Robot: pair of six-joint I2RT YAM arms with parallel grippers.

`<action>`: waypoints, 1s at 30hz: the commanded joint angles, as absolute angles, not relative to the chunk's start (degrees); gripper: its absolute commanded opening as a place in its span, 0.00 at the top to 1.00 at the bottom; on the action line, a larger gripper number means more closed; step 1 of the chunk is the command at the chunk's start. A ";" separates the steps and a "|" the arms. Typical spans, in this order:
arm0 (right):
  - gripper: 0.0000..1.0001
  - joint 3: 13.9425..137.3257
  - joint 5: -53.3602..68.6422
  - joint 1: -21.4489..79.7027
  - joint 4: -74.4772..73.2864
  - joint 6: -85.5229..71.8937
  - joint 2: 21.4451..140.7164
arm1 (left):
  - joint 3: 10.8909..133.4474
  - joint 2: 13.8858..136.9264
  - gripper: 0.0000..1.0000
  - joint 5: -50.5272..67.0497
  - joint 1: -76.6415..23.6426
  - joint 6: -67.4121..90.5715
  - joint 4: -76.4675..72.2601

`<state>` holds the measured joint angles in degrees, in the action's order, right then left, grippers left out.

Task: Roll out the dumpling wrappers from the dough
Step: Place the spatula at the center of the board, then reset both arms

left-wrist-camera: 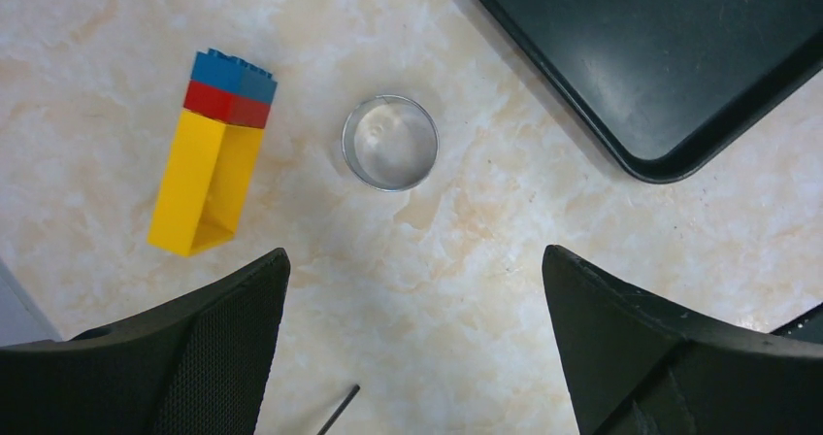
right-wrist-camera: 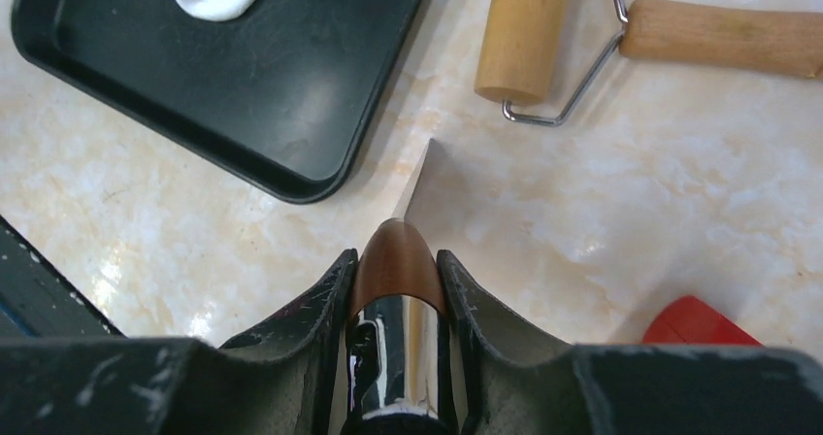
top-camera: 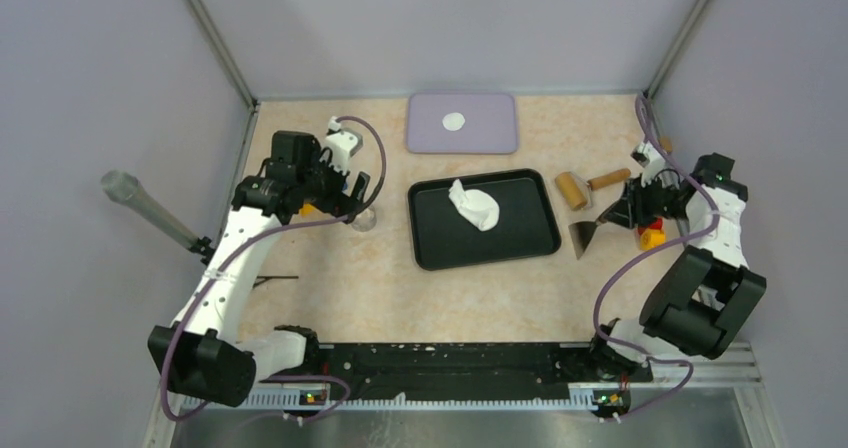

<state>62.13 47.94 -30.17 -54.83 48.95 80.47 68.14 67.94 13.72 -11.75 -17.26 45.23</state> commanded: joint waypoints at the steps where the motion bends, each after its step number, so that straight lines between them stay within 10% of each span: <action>1: 0.84 61.09 54.88 -30.27 -46.96 46.59 82.69 | 66.37 65.76 0.01 17.17 -11.73 -17.46 45.02; 5: 0.55 62.19 48.61 -30.28 -44.04 39.85 83.54 | 67.35 65.45 0.01 16.07 -11.69 -17.74 46.62; 7: 0.14 62.91 41.09 -30.34 -43.91 37.98 82.09 | 68.16 64.92 0.01 15.34 -11.69 -18.27 47.84; 8: 0.11 63.19 37.41 -30.34 -43.89 36.89 80.89 | 68.51 64.50 0.01 15.02 -11.69 -18.54 48.27; 22: 0.07 86.69 22.02 -28.44 -61.10 36.81 71.34 | 63.68 55.63 0.01 9.56 -11.69 -18.31 52.98; 30: 0.06 78.15 63.64 -27.25 -39.19 8.57 52.07 | 60.50 48.93 0.01 15.92 -11.69 -16.77 49.23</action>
<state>86.85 38.20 -27.79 -56.34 30.11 66.52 61.34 51.96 11.70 -11.73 -17.98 52.62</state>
